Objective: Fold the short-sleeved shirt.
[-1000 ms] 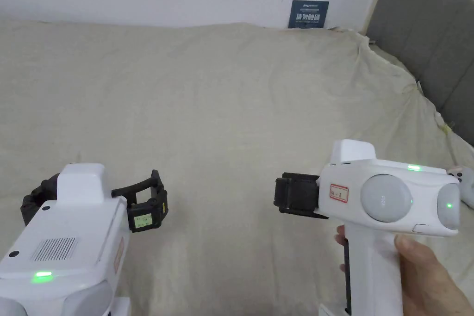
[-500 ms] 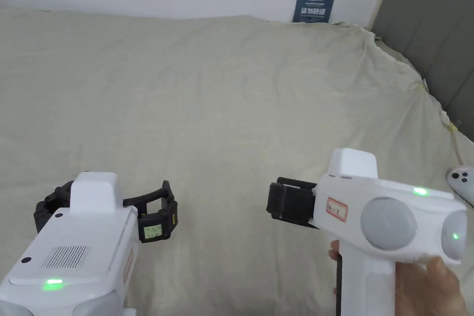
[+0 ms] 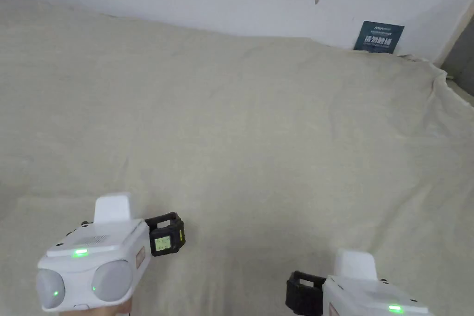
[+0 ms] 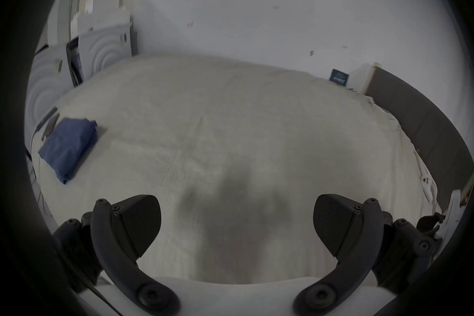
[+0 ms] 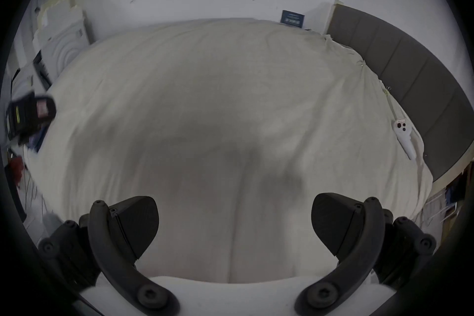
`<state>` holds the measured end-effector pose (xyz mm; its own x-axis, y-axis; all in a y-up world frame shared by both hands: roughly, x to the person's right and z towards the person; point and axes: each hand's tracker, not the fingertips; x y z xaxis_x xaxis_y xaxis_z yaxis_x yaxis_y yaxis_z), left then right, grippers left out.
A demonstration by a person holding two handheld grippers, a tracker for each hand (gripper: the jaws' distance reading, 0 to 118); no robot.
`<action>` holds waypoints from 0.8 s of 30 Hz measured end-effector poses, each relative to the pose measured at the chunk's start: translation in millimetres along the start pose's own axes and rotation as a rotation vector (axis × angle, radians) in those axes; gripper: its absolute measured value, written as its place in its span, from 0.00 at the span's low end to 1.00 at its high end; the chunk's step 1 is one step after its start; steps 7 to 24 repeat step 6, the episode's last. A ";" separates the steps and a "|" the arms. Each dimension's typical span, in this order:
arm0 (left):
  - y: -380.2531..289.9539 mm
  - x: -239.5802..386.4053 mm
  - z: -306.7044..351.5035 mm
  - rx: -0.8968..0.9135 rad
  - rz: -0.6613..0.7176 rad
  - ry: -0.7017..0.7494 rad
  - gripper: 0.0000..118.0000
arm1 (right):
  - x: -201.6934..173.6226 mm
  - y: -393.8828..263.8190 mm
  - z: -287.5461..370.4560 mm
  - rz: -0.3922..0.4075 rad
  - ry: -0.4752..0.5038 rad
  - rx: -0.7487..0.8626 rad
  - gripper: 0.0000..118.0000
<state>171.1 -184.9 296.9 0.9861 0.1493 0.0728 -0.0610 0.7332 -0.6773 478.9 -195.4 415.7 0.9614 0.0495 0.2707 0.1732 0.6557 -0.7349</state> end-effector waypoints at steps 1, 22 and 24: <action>7.4 -2.3 -14.2 -0.020 0.027 0.004 1.00 | 6.9 11.3 -12.2 -0.033 -0.008 0.022 1.00; 38.0 -12.1 -88.5 0.004 0.057 0.018 1.00 | 48.8 64.0 -80.2 -0.192 -0.173 0.057 1.00; 38.0 -12.1 -88.5 0.004 0.057 0.018 1.00 | 48.8 64.0 -80.2 -0.192 -0.173 0.057 1.00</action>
